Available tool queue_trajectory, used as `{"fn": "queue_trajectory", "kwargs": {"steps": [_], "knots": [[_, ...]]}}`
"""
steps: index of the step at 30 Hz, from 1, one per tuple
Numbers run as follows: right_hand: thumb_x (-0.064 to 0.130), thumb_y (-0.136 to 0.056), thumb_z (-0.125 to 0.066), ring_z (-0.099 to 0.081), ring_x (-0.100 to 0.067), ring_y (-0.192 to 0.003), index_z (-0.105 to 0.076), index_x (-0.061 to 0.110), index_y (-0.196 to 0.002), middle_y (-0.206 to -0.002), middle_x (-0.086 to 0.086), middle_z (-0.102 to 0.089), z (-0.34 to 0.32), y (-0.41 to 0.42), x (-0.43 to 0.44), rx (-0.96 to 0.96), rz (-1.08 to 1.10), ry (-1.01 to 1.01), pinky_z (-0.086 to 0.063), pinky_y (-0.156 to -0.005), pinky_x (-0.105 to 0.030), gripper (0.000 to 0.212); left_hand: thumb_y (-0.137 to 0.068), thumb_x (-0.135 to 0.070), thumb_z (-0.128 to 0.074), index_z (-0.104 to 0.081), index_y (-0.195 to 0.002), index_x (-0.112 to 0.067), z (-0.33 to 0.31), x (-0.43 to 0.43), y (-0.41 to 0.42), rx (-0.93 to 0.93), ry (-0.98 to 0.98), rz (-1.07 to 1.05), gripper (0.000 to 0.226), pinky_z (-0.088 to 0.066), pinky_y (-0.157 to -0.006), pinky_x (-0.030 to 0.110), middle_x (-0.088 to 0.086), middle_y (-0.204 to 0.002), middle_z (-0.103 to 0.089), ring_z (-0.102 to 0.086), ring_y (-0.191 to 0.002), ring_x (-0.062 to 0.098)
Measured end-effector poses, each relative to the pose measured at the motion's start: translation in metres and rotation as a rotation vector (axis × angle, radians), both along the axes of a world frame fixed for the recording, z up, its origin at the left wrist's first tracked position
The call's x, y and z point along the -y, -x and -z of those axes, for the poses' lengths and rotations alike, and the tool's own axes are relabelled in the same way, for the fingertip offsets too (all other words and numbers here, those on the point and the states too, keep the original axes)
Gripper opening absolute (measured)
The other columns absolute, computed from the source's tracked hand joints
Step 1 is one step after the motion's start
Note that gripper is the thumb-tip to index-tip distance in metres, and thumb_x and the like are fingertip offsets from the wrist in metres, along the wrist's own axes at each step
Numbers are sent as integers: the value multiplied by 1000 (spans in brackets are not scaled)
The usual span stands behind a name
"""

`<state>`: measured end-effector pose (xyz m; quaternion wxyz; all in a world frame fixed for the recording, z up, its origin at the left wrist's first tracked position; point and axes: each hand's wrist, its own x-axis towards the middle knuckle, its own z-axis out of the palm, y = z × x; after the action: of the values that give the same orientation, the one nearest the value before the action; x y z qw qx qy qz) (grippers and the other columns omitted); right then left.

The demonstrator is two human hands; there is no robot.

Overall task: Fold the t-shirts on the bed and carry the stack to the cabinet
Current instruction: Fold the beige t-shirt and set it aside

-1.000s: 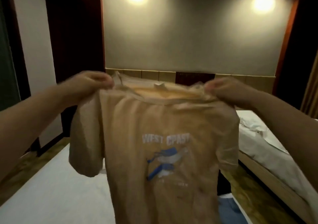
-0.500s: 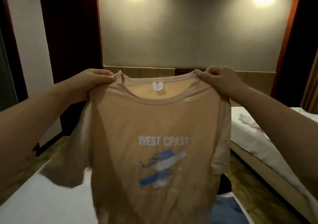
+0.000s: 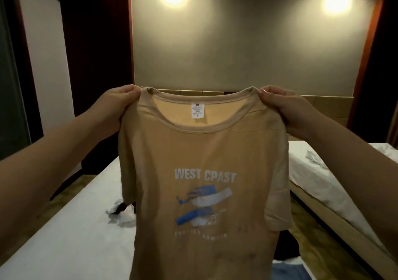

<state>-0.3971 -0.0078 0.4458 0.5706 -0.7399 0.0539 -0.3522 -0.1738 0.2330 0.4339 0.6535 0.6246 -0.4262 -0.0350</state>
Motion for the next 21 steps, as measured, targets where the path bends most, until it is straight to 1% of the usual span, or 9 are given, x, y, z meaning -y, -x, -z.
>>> {"fn": "queue_trajectory", "kwargs": {"steps": [3,6,10,12,13,14,16,19,21], "knots": [[19,-93,-52,-58,-7,-67,-61,15,-81,-73,3,-63,9,-4,3,-43,-32,3,-49,-63,-18,15,-96,-25,-44,-62,-88,-16,8,1,-2,48,-90,13,22,-45,-63,21,0,-82,-58,-53,-73,10],[24,-89,-57,-58,-19,-86,-67,16,-88,-90,-6,-64,20,-10,14,-116,86,15,-47,-76,-30,13,-94,-16,-46,-65,-87,-14,17,-4,-14,100,-211,9,20,-43,-69,26,3,-87,-56,-51,-81,17],[27,-87,-59,-58,-22,-91,-68,13,-101,-99,-10,-64,32,-20,24,-108,104,-101,-48,-81,-34,21,-89,-9,-49,-75,-76,-24,26,-4,-24,77,-323,78,33,-48,-67,24,6,-91,-61,-57,-83,19],[29,-86,-59,-58,-21,-91,-66,12,-107,-101,-10,-63,35,-24,27,-126,59,-152,-48,-83,-33,28,-82,-19,-60,-75,-67,-33,30,-3,-24,70,-356,109,25,-50,-64,20,2,-89,-63,-59,-81,15],[29,-86,-59,-59,-19,-89,-66,13,-107,-99,-8,-63,37,-25,29,-138,42,-170,-49,-82,-32,27,-74,-30,-67,-75,-66,-32,31,-2,-22,73,-368,113,12,-50,-63,20,0,-86,-64,-60,-80,14],[29,-87,-58,-59,-18,-86,-66,14,-104,-95,-6,-64,39,-26,30,-146,34,-192,-49,-80,-31,24,-69,-38,-70,-74,-67,-28,32,1,-22,87,-360,99,11,-50,-64,21,-1,-83,-64,-60,-79,14],[27,-89,-58,-61,-16,-81,-67,15,-96,-90,-4,-64,44,-32,30,-124,63,-269,-51,-76,-30,17,-79,-38,-64,-69,-75,-18,39,13,-24,79,-279,-52,21,-45,-64,24,1,-79,-60,-56,-77,16],[21,-88,-62,-60,-22,-84,-66,11,-97,-91,-8,-63,51,-50,17,-87,273,-418,-51,-79,-37,14,-91,-32,-56,-64,-89,-6,48,41,-19,45,-133,-319,27,-44,-61,26,4,-79,-58,-55,-74,17],[18,-89,-61,-58,-22,-85,-67,7,-99,-87,-7,-61,53,-63,3,-35,385,-335,-51,-81,-39,16,-92,-31,-54,-63,-90,-3,53,54,-12,43,-76,-402,29,-47,-69,36,6,-79,-59,-56,-80,23]]}}
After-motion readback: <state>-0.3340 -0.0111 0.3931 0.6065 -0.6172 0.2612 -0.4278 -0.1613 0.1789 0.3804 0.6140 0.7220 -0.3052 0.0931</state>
